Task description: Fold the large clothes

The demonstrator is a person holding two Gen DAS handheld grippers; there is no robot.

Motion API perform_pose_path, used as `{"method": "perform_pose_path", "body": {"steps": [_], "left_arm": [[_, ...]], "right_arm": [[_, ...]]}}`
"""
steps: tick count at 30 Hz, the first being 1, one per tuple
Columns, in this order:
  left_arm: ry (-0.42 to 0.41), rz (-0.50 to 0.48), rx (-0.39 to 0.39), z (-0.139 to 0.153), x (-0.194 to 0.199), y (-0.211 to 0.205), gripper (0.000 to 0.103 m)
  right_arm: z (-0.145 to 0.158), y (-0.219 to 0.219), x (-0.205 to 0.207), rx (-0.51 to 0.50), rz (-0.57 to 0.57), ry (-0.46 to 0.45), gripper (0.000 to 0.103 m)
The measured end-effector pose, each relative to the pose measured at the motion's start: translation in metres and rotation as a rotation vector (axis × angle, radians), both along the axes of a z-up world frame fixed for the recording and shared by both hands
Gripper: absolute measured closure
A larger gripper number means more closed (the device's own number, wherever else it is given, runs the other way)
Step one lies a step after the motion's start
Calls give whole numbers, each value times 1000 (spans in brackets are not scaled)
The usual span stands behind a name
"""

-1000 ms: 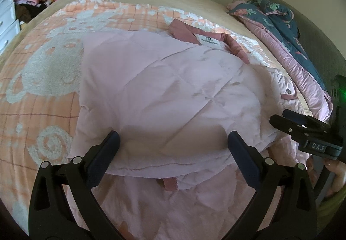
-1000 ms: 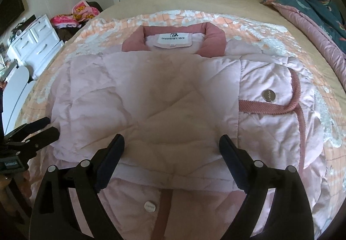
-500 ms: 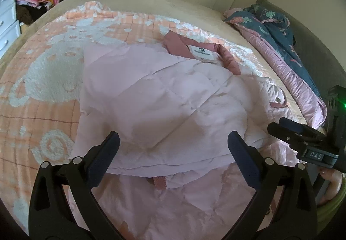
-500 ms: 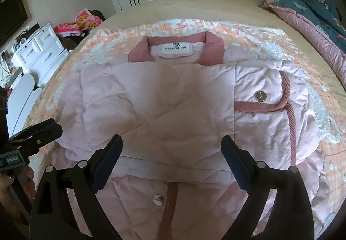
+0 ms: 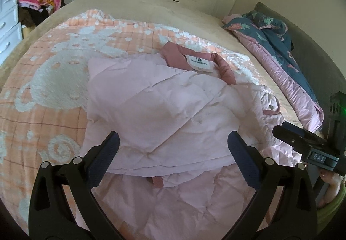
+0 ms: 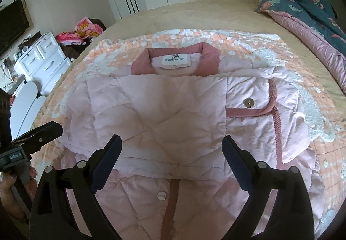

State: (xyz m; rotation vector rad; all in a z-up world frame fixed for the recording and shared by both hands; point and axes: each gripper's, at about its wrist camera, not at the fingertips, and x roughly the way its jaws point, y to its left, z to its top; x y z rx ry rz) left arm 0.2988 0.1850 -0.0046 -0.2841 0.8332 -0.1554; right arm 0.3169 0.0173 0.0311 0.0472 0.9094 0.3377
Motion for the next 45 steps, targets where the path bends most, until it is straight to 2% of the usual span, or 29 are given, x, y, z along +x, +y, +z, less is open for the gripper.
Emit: {"method": "perform_pose_path", "body": {"steps": [28, 33, 40, 42, 45], "left_arm": [[-96, -20, 6, 58, -32, -3, 9], [-124, -37, 30, 71, -45, -13, 9], [-144, -50, 23, 82, -72, -28, 9], [-154, -55, 25, 87, -79, -35, 9], [-157, -58, 7, 89, -88, -41, 9]], "right_arm": [[57, -21, -37, 36, -32, -119, 10], [65, -32, -48, 33, -46, -131, 10], [74, -51, -67, 48, -65, -142, 10], [76, -57, -74, 57, -74, -144, 4], [81, -64, -83, 71, -78, -151, 4]]}}
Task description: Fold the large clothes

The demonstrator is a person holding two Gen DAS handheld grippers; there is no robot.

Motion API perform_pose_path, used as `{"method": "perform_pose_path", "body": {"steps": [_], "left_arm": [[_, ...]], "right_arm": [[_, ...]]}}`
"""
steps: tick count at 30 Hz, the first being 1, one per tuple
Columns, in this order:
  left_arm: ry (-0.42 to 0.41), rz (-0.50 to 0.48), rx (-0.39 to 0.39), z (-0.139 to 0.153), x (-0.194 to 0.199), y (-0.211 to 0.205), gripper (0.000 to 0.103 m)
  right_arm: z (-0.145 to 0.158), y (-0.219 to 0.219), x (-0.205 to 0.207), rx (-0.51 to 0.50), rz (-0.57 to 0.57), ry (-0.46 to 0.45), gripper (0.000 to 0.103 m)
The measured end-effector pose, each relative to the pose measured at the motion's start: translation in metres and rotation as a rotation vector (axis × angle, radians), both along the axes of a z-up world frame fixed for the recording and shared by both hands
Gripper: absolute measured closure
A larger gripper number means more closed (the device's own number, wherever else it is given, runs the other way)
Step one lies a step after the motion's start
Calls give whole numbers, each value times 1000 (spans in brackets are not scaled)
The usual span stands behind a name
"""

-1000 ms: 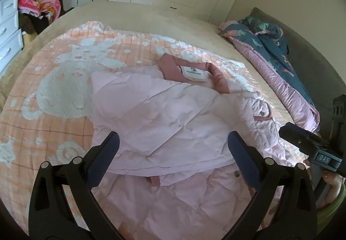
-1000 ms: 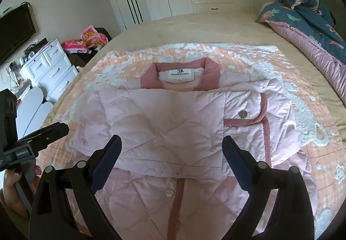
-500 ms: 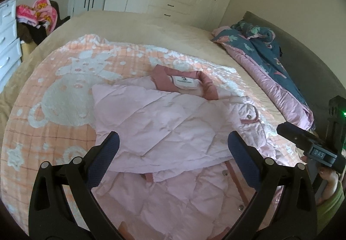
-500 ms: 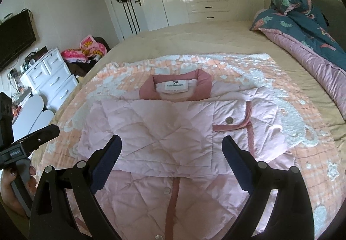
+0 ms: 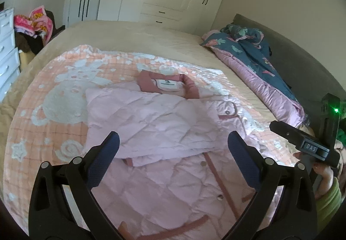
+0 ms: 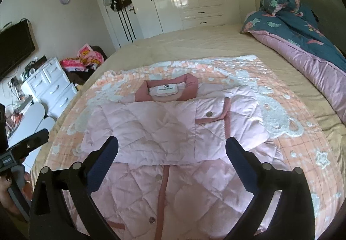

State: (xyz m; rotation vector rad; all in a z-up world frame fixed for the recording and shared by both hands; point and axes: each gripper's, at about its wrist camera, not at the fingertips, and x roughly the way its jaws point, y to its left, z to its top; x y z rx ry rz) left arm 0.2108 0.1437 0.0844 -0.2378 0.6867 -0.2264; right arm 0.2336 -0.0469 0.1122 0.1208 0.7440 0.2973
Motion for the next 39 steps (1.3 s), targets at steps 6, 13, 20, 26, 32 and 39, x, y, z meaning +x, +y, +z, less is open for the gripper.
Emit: {"method": "perform_pose_path", "body": {"steps": [6, 13, 20, 26, 32, 39], "left_arm": [[0, -7, -11, 5, -14, -14, 9], [-10, -7, 3, 16, -29, -22, 9], [-7, 6, 13, 17, -44, -22, 9], [-2, 24, 24, 17, -59, -23, 9], [-1, 32, 8, 13, -73, -23, 9], [19, 45, 3, 2, -85, -25, 9]], "right_arm": [[13, -12, -15, 6, -6, -29, 4], [21, -19, -28, 17, -5, -40, 4], [27, -23, -43, 19, -1, -58, 4], [31, -30, -55, 36, 1, -74, 4], [34, -35, -65, 31, 5, -82, 4], [33, -48, -77, 41, -8, -83, 4]]}}
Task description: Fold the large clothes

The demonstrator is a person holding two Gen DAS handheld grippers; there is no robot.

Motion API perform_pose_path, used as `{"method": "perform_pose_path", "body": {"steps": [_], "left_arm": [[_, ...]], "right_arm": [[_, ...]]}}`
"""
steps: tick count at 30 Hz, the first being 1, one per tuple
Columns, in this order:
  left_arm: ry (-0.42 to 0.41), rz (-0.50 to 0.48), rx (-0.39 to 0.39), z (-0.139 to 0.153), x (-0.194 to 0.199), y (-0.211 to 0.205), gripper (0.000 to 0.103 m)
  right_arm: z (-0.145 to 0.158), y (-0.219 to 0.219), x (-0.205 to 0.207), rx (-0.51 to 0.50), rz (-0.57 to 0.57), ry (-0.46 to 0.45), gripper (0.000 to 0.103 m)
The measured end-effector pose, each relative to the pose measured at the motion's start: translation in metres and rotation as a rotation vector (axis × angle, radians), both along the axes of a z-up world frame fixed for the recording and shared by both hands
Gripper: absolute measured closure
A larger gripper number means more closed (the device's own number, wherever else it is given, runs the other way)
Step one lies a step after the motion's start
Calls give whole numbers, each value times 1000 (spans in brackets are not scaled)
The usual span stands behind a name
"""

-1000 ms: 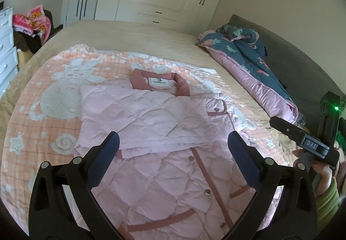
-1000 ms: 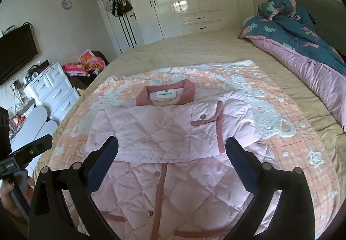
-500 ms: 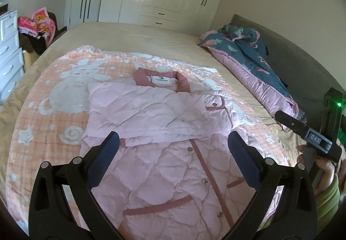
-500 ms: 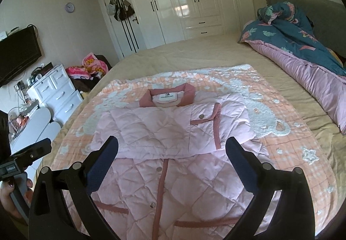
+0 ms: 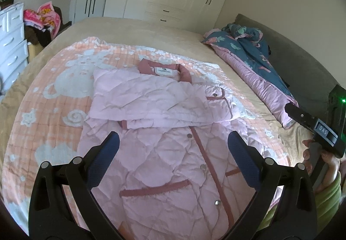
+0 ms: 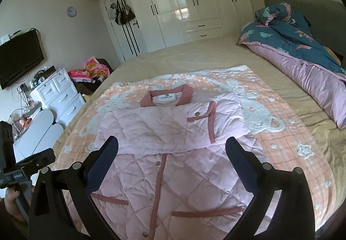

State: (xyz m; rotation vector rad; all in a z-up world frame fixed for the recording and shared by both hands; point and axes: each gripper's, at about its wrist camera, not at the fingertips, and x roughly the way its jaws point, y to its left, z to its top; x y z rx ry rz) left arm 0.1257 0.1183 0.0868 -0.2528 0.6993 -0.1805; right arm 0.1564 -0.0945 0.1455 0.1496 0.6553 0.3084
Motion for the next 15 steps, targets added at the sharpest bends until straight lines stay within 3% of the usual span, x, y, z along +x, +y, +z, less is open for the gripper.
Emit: {"method": "perform_pose_path", "body": {"steps": [15], "left_arm": [[27, 27, 6, -17, -25, -1, 9]], "right_arm": [[-9, -22, -23, -3, -5, 6, 4]]}}
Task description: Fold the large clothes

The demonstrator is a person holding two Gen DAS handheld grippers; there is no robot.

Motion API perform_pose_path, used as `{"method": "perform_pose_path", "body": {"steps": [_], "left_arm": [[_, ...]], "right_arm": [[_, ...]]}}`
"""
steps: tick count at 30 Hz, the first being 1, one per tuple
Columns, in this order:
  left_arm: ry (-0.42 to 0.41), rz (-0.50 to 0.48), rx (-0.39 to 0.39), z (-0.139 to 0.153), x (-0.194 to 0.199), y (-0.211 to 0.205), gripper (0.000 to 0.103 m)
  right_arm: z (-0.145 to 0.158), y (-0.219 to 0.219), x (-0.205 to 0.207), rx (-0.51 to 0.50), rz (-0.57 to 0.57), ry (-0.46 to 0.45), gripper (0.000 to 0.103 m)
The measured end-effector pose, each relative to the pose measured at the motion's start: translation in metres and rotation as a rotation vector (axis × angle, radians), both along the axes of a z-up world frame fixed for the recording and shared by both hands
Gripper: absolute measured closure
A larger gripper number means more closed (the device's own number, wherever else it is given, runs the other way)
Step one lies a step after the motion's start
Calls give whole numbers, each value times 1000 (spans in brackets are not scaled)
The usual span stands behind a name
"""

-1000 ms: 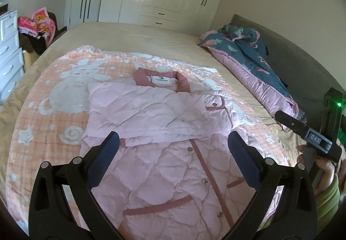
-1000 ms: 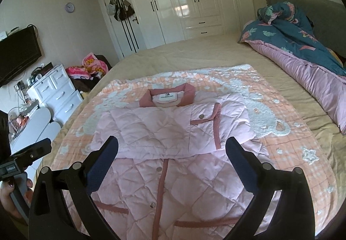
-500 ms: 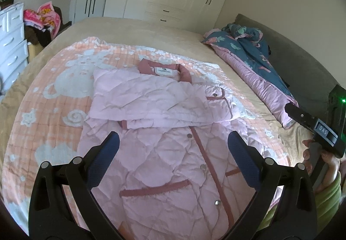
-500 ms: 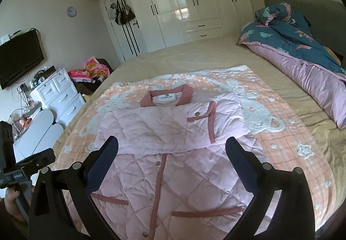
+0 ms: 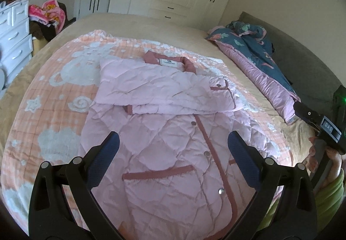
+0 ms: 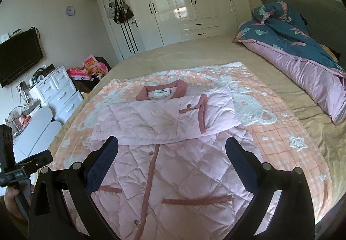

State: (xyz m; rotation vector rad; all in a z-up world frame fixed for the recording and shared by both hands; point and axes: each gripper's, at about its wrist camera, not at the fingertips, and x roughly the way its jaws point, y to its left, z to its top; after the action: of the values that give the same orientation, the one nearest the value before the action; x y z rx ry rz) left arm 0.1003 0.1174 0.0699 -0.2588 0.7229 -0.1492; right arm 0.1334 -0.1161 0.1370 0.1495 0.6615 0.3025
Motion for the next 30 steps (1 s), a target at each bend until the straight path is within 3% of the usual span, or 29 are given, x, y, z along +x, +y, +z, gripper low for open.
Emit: {"method": "perform_pose_path", "body": {"steps": [30], "left_arm": [[78, 17, 34, -46, -42, -13, 9]], "right_arm": [[-29, -41, -35, -11, -20, 54, 4]]}}
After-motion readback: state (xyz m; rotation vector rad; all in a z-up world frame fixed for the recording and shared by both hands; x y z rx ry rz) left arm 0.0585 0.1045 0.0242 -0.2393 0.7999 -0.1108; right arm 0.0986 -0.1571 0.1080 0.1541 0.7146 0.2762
